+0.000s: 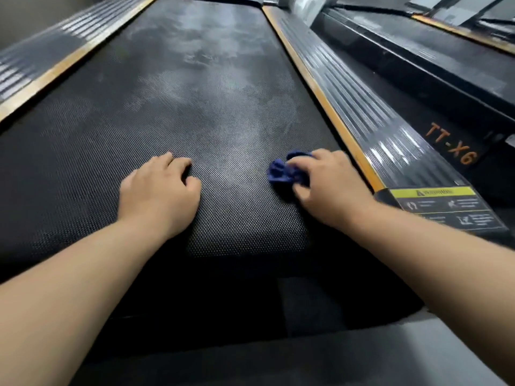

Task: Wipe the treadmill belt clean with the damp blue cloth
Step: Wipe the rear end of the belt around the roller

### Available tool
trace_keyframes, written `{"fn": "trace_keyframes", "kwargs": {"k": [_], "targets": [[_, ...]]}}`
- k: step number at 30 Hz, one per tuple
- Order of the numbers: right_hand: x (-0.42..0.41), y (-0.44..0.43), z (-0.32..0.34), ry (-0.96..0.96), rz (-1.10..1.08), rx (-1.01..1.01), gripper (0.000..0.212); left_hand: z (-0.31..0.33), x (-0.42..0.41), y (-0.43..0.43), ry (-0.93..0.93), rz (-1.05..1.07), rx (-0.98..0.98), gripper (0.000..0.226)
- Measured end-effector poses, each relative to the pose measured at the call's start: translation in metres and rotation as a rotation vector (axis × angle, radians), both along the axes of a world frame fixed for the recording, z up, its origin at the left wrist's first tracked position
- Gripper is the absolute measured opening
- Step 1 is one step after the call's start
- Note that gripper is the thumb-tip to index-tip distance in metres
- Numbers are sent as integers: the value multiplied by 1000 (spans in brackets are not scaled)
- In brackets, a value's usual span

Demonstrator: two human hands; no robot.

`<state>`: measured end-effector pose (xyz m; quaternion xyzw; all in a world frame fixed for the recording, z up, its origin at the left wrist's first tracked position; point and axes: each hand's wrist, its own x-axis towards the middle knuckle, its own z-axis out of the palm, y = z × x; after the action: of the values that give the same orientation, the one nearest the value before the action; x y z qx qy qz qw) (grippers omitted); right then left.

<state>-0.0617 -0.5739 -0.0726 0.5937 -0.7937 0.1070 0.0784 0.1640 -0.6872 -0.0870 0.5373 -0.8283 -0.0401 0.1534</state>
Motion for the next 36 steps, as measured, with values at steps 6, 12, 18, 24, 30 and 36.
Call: {"fn": "trace_keyframes", "kwargs": {"k": [6, 12, 18, 24, 30, 36], "targets": [[-36, -49, 20, -191, -343, -86, 33, 0, -1, 1, 5, -1, -9, 48], [70, -27, 15, -273, 229, -86, 30, 3, 0, 2, 19, -2, 38, 48], [-25, -41, 17, -153, -256, -57, 35, 9, 7, 2, 186, -23, 157, 42], [41, -5, 8, -347, -5, -123, 43, 14, 14, 6, 401, -72, 284, 37], [42, 10, 32, -422, -4, -208, 42, 19, 36, 13, 620, -175, 356, 36], [81, 17, 9, -570, -93, -236, 41, 14, 67, 33, 638, -334, 348, 56]]}}
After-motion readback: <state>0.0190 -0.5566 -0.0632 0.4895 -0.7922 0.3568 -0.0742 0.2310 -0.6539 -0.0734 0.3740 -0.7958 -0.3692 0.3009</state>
